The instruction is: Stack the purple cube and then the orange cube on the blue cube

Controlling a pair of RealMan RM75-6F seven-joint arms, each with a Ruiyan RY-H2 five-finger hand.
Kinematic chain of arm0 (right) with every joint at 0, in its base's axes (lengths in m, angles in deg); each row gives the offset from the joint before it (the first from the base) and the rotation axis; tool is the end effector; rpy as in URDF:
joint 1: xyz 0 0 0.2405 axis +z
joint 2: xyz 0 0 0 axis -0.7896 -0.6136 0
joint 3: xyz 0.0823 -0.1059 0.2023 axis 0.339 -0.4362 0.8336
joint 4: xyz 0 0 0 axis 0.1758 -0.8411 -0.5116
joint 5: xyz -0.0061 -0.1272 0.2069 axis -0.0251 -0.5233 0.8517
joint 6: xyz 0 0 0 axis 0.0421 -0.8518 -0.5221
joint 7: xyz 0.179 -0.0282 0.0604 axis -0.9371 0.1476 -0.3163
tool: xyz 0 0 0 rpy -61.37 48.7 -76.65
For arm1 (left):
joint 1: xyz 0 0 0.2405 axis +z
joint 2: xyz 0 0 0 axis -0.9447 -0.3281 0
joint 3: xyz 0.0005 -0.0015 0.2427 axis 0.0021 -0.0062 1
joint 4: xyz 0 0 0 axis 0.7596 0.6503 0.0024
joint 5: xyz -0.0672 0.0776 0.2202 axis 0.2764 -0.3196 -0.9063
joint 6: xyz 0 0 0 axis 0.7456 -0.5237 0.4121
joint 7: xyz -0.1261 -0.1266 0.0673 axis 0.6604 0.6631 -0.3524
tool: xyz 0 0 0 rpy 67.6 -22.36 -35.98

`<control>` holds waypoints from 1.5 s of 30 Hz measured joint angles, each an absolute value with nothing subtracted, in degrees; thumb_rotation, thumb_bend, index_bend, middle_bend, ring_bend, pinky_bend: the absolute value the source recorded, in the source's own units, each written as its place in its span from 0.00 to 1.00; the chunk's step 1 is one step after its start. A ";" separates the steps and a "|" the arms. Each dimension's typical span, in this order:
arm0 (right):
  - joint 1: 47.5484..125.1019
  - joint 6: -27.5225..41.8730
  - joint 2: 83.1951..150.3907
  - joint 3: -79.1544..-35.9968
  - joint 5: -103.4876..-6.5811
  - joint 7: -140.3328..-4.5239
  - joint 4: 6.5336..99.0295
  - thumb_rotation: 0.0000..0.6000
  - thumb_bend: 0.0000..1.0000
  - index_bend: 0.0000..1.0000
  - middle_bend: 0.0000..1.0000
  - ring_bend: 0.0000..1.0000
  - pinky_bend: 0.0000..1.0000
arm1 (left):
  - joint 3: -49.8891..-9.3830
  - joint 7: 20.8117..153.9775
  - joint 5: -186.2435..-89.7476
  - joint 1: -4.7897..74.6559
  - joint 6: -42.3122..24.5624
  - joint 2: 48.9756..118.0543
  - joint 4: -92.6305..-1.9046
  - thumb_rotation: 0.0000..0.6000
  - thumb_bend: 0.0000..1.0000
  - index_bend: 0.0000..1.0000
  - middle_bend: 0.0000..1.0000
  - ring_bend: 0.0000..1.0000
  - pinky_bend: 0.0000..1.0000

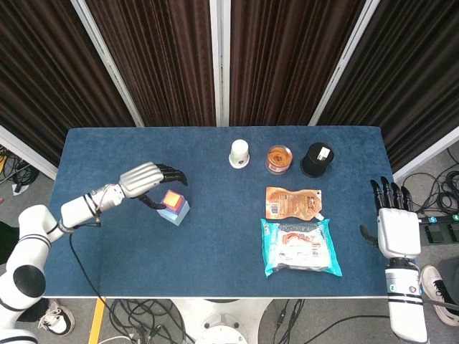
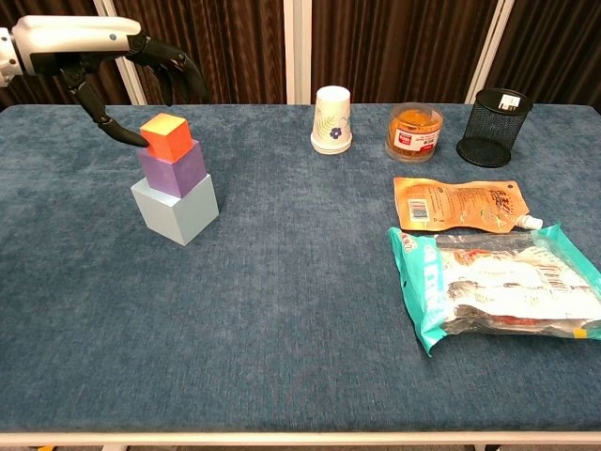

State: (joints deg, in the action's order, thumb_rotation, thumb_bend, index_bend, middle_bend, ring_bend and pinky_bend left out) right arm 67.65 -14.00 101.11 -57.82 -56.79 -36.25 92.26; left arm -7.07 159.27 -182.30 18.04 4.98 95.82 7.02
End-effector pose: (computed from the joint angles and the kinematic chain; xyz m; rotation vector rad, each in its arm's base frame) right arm -0.2185 -0.2850 0.1035 1.3121 -0.8549 0.7525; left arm -0.1756 0.4644 0.0181 -2.3323 -0.9162 -1.2796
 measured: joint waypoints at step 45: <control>62.86 -9.15 97.00 -60.63 -69.68 -69.20 72.51 1.00 0.14 0.00 0.00 0.00 0.00 | -24.74 69.74 -136.87 53.67 11.19 71.86 -73.22 1.00 0.09 0.23 0.21 0.16 0.27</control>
